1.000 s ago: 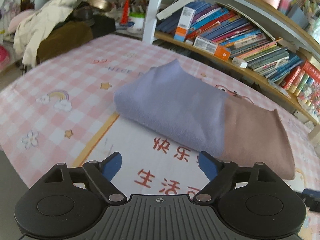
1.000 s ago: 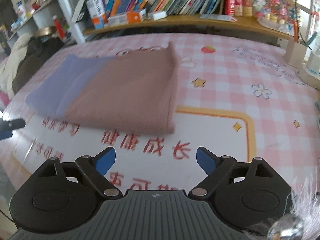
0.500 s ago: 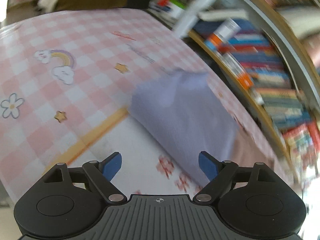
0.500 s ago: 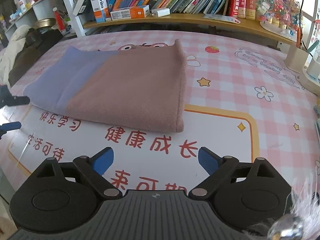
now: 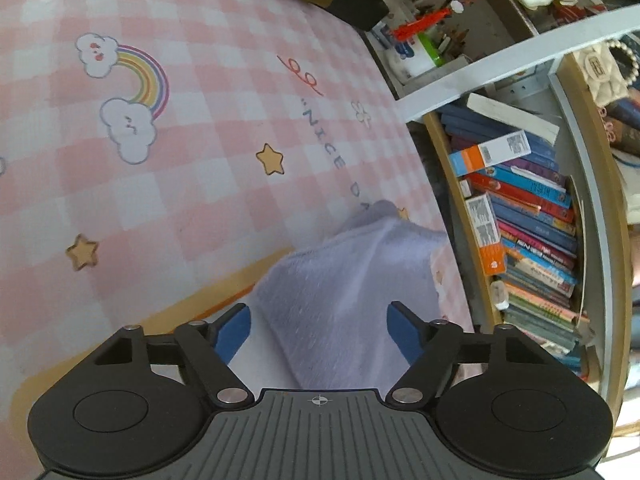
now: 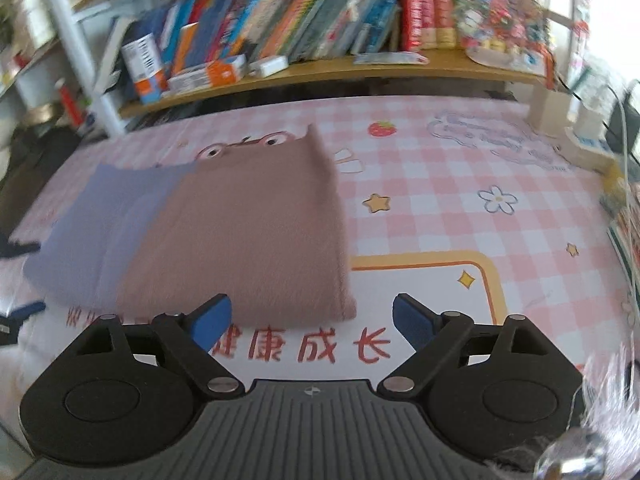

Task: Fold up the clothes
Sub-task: 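Grasp the folded sweater's lavender edge with the left gripper while the right gripper grasps the pink edge, then lift the sweater with both grippers and fold it over onto itself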

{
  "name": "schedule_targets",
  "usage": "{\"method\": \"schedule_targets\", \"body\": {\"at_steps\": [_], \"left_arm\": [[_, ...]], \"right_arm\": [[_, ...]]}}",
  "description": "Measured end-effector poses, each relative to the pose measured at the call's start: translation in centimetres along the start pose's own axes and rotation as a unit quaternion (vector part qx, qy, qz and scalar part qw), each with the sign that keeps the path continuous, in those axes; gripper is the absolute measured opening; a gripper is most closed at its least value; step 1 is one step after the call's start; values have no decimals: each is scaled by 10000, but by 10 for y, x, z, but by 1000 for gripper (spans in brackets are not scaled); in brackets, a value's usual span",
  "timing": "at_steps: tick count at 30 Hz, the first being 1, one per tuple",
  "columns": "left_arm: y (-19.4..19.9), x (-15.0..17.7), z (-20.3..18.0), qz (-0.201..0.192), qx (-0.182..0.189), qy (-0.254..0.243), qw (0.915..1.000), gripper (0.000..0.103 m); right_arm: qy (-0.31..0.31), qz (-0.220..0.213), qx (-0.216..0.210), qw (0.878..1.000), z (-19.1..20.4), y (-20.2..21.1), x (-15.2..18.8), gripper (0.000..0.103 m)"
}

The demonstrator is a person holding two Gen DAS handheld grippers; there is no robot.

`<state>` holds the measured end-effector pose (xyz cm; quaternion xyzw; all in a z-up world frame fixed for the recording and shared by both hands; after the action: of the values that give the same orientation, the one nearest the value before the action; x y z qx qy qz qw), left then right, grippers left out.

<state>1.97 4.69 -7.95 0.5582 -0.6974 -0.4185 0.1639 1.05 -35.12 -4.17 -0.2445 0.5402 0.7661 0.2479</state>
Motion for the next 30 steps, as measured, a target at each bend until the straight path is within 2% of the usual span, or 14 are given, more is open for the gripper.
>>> {"method": "schedule_targets", "body": {"at_steps": [2, 3, 4, 5, 6, 8, 10, 11, 15, 18, 22, 27, 29, 30], "left_arm": [[-6, -4, -3, 43, -4, 37, 10000, 70], [-8, -6, -3, 60, -23, 40, 10000, 64], [-11, -8, -3, 70, -77, 26, 9999, 56], [-14, -10, -1, 73, -164, 8, 9998, 29], [-17, -11, 1, 75, -251, -10, 9997, 13], [-17, -16, 3, -58, -248, -203, 9995, 10], [-9, -24, 4, -314, -278, -552, 9976, 10], [-7, -30, 9, -376, -294, -591, 9971, 10], [0, -51, 33, -504, -369, -597, 9963, 10], [-1, -56, 34, -434, -211, -563, 9972, 11], [-12, -59, 38, -239, -40, -416, 9988, 24], [-21, -62, 36, -83, 462, -155, 9988, 57], [-24, -62, 33, -100, 489, -176, 9986, 52], [-26, -62, 32, -112, 439, -201, 9988, 42]], "right_arm": [[-174, -35, 101, 9998, -3, -5, -5, 74], [-257, -55, 148, 9995, -5, -7, -8, 73], [-326, -69, 199, 9992, -7, -9, -10, 71], [-391, -83, 250, 9989, -9, -12, -12, 69], [-445, -80, 308, 9985, -10, -14, -13, 65], [-552, -39, 398, 9977, -13, -21, -14, 60], [-691, 28, 403, 9968, -14, -27, -15, 50], [-771, 63, 375, 9963, -13, -29, -14, 49], [-768, 278, 33, 9966, 6, -40, -9, 32], [-730, 419, -54, 9964, 21, -50, -3, 22], [-750, 530, -24, 9958, 27, -58, 1, 15], [-778, 568, 55, 9953, 28, -63, 1, 14], [-715, 562, 87, 9958, 30, -64, 2, 14], [-689, 561, 90, 9960, 32, -65, 2, 14]]}}
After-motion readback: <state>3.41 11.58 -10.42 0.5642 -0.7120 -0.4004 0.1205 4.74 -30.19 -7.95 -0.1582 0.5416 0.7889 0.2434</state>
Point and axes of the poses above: each gripper's, at about its wrist camera, not at the fingertips, and y roughly against the way its jaws point, z to its left, x to its underside, the point moved 6 cm from there along -y, roughly the way its jaws point, and after that the axes turned 8 degrees about -x, right-handed, at the moved point
